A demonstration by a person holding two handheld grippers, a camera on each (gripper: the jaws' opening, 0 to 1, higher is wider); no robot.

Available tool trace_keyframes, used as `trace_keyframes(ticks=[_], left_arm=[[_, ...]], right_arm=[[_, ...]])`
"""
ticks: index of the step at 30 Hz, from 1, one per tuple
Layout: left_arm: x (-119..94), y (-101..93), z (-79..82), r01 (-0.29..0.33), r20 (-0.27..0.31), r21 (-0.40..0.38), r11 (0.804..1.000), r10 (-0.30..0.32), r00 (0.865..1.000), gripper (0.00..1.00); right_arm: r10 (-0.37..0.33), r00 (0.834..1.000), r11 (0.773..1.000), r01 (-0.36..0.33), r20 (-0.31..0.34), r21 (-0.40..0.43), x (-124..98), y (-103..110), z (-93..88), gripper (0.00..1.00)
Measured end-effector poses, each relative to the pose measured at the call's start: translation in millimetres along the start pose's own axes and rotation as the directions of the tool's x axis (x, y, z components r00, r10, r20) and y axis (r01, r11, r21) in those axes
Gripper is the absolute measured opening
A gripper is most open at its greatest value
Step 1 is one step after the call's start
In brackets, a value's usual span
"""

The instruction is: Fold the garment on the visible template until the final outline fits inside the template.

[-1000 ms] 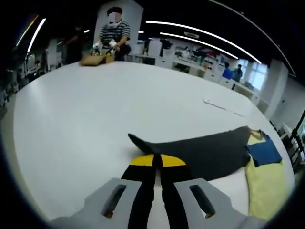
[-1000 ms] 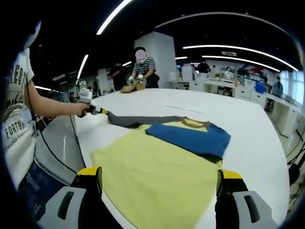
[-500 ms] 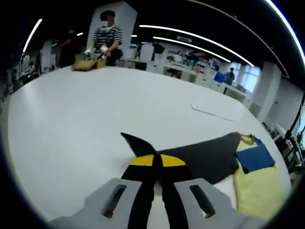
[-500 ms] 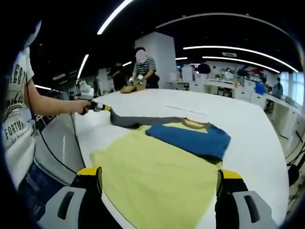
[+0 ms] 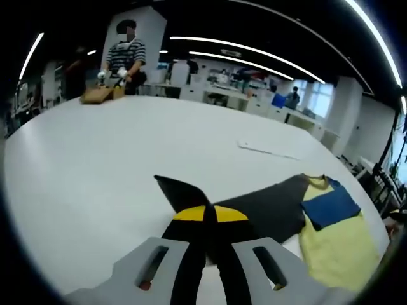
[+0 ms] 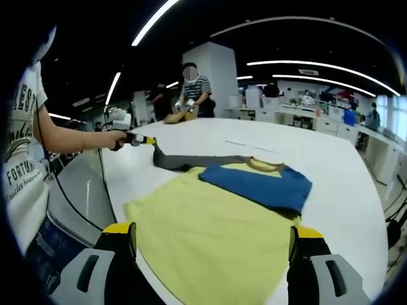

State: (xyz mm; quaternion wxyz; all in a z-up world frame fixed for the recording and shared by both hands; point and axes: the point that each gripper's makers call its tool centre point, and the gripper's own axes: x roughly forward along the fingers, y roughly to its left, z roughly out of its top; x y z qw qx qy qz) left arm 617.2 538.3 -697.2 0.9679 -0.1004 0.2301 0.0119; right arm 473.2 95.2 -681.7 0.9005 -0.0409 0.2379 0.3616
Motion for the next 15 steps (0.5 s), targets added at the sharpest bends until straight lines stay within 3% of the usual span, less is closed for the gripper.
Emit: trace_keyframes(ticks=[15], left_arm=[[7.7, -26.5, 10.6, 0.068, 0.021, -0.045, 0.997, -0.067, 0.998, 0.00]], right_arm=[[0.011, 1.000, 1.000, -0.011, -0.015, -0.007, 1.5, 4.4, 0.8, 0.99]])
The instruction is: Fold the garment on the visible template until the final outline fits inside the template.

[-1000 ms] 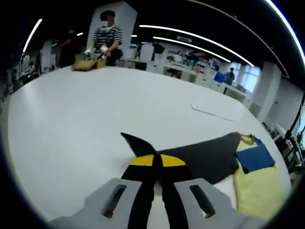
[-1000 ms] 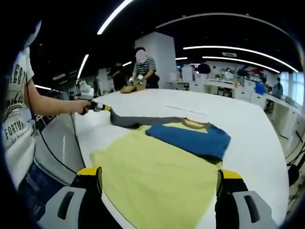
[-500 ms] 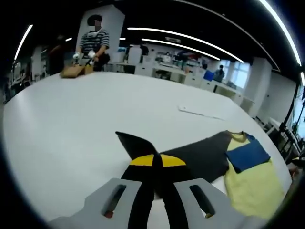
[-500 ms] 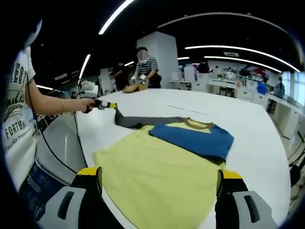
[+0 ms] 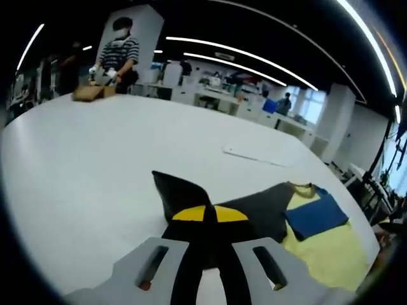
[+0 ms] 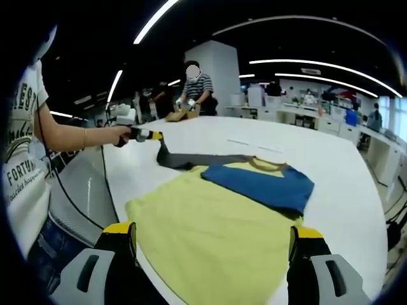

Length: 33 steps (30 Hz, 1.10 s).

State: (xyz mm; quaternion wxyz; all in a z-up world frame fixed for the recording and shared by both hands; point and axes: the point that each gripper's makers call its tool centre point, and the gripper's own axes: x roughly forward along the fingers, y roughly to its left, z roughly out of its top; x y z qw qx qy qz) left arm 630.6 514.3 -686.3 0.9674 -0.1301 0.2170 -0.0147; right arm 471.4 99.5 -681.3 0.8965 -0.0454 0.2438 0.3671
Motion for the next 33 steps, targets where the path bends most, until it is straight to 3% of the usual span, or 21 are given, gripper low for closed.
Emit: trace_keyframes(ticks=[3, 21, 33], left_arm=[[2.8, -7.1, 1.4, 0.013, 0.006, -0.025, 1.000, -0.013, 1.000, 0.00], [15.8, -56.8, 0.6, 0.101, -0.013, 0.007, 0.995, -0.100, 0.995, 0.00], [28.1, -94.0, 8.0, 0.176, -0.004, 0.005, 0.984, -0.176, 0.984, 0.00]], right_arm=[[-0.002, 1.000, 1.000, 0.002, 0.000, 0.002, 0.7, 0.4, -0.1, 0.99], [0.020, 1.000, 0.999, -0.020, 0.007, 0.027, 5.8, 10.0, -3.7, 0.99], [0.051, 0.999, 0.998, -0.051, 0.018, 0.029, 9.9, 18.6, -2.2, 0.99]])
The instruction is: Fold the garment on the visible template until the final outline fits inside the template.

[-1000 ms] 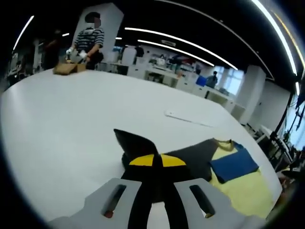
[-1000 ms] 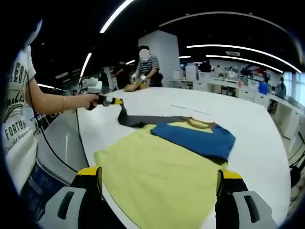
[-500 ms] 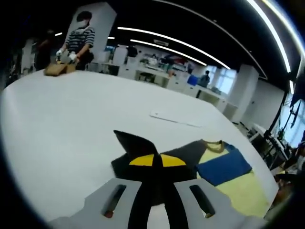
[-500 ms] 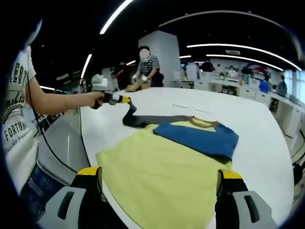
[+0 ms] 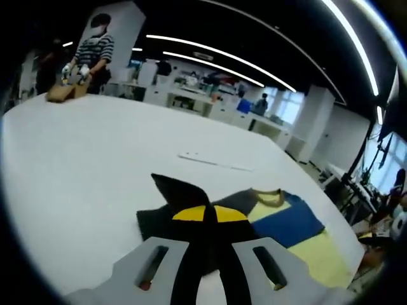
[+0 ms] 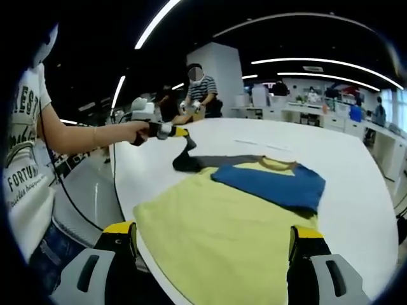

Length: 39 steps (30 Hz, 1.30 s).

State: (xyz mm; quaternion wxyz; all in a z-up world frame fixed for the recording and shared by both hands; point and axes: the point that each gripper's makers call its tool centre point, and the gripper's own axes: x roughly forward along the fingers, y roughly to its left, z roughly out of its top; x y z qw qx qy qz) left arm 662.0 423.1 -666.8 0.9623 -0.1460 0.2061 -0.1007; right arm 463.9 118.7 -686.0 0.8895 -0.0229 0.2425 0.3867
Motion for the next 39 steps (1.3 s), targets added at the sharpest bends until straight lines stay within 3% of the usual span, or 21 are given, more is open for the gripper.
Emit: trace_keyframes(ticks=[10, 20, 39], left_arm=[[13.0, -27.1, 3.1, 0.061, -0.011, 0.006, 0.998, -0.061, 0.998, 0.00], [23.8, -54.0, 5.0, 0.117, -0.034, 0.059, 0.991, -0.115, 0.993, 0.00], [47.7, -109.4, -1.2, 0.217, -0.089, 0.107, 0.970, -0.208, 0.974, 0.00]], right_arm=[[0.011, 1.000, 1.000, -0.011, 0.002, 0.012, 0.7, 1.7, -1.8, 0.99], [0.011, 1.000, 1.000, -0.011, -0.008, 0.019, -0.3, 1.1, -4.3, 0.99], [0.010, 1.000, 1.000, -0.010, -0.013, 0.020, -0.5, -0.9, -4.1, 0.99]])
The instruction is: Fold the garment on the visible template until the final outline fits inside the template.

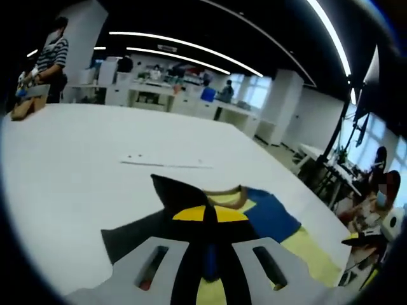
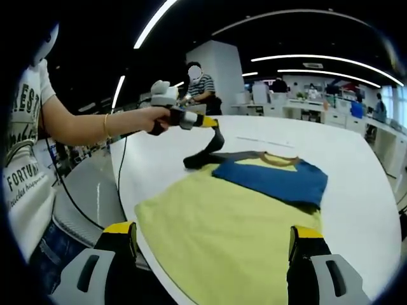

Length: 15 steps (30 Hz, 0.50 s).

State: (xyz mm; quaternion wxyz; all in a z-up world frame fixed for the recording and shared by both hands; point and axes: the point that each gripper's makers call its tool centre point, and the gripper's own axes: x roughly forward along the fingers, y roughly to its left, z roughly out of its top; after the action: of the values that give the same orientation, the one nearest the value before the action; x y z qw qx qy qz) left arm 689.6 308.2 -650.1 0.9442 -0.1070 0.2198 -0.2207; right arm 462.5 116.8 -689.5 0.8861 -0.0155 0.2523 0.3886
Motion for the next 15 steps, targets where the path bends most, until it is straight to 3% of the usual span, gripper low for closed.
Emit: trace_keyframes(ticks=[7, 11, 15], left_arm=[[10.9, -12.9, 0.8, 0.019, 0.001, 0.005, 1.000, -0.019, 1.000, 0.00], [18.2, -26.1, -1.9, 0.031, -0.014, 0.073, 0.997, -0.030, 0.999, 0.00], [26.4, -40.1, -5.7, 0.060, -0.026, 0.081, 0.995, -0.058, 0.998, 0.00]], right_arm=[[-0.006, 1.000, 1.000, 0.006, -0.009, 0.000, -0.9, -0.8, -2.4, 0.99], [-0.007, 1.000, 1.000, 0.007, -0.015, 0.000, -1.2, -0.6, -4.0, 0.99], [-0.007, 1.000, 1.000, 0.007, -0.026, -0.001, -1.1, -1.3, -6.8, 0.99]])
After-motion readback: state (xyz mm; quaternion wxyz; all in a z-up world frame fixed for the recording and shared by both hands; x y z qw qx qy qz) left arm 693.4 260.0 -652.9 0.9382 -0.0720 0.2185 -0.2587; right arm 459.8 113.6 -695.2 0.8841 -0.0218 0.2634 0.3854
